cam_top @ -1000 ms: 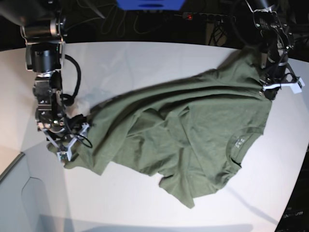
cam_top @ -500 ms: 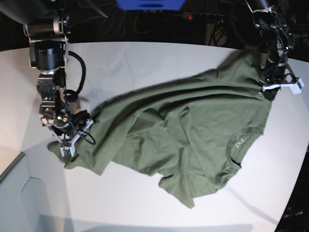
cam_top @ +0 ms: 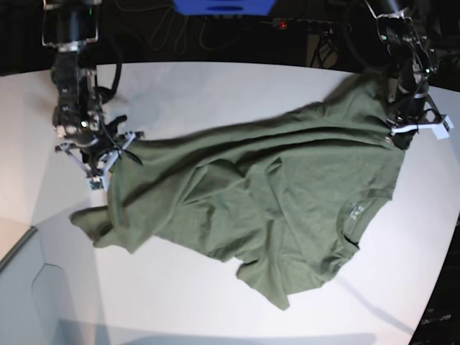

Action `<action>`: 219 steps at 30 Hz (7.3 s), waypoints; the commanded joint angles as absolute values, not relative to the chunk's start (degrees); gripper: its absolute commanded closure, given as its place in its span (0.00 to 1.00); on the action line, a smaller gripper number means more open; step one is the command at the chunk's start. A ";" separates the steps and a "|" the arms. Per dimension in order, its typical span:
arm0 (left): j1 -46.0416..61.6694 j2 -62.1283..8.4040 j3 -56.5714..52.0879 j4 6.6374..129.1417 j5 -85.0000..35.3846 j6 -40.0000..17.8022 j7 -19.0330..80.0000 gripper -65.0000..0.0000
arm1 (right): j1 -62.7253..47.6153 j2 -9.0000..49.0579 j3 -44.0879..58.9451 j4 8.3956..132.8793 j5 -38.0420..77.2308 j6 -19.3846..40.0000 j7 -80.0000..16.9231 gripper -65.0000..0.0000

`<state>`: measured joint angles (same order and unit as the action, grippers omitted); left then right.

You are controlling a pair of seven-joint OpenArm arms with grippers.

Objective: Layout the t-shirt on the table in an organized manner, then fold the t-shirt properly

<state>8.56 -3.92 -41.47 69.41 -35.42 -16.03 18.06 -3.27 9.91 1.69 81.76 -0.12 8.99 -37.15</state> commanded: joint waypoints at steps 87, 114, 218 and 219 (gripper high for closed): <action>-12.09 -7.16 -32.40 55.43 -14.90 -16.84 26.86 0.48 | -9.27 1.27 15.08 86.99 0.04 8.92 -37.85 1.00; 1.63 -4.35 -43.12 58.42 -7.52 -17.01 9.63 0.48 | 27.03 10.68 3.74 43.21 0.04 8.75 -28.35 1.00; -29.67 -9.80 -29.14 23.87 -6.90 -16.75 9.71 0.95 | -5.76 1.36 2.33 77.05 0.04 8.75 -24.92 0.53; -30.11 -9.19 -29.14 23.96 -6.90 -16.75 9.71 0.95 | -4.62 1.89 3.03 74.86 0.04 8.75 -24.92 0.53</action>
<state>-28.99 -9.08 -29.23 23.62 -7.25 -16.49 9.04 -4.71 1.56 2.85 74.46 0.36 8.78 -23.22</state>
